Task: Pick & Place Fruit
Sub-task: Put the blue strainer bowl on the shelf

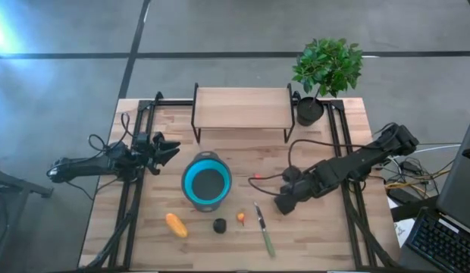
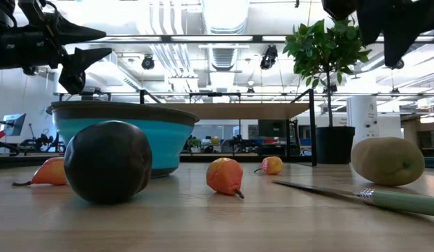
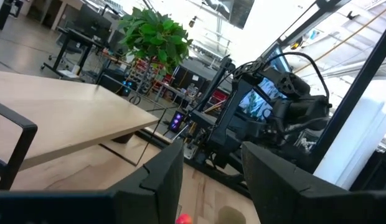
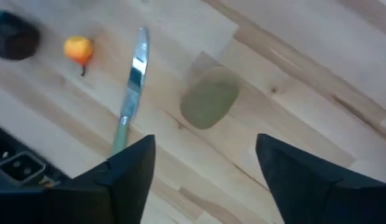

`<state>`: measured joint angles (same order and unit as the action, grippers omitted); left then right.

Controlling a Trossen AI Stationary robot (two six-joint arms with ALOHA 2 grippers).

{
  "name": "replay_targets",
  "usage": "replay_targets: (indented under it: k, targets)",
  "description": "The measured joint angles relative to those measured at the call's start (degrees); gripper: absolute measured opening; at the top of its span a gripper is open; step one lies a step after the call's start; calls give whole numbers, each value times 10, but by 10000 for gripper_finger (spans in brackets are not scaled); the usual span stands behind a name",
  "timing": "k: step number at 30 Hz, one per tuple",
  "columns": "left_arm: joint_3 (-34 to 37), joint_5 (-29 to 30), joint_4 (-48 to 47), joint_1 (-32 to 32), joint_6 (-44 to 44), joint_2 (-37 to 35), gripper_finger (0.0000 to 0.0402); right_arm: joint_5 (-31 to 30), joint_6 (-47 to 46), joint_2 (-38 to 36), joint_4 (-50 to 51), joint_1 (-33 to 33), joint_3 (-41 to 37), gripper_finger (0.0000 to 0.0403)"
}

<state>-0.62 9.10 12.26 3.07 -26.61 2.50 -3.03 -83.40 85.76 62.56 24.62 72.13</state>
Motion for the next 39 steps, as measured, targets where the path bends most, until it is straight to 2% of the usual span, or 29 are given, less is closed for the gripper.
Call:
replay_targets:
  k: [7, 16, 23, 30, 35, 39]
  targets:
    - [0, 0, 0, 0, 0, 0, 168, 0, -67, 0, -42, 3, -47, 322]
    - [0, 0, 1, 0, -1, 0, 168, 6, -96, 0, -187, 8, -115, 343]
    - [0, 0, 1, 0, -6, 0, 168, 1, -86, 0, -220, 8, -137, 323]
    - [-4, -2, -1, 0, -81, 2, 168, -14, -29, 0, -264, -6, -137, 296]
    - [-35, -26, -23, 0, -81, 20, 168, -20, 11, 0, -269, -13, -126, 279]
    - [-86, -28, -92, 0, -78, 50, 168, -26, 63, -2, -268, -20, -110, 264]
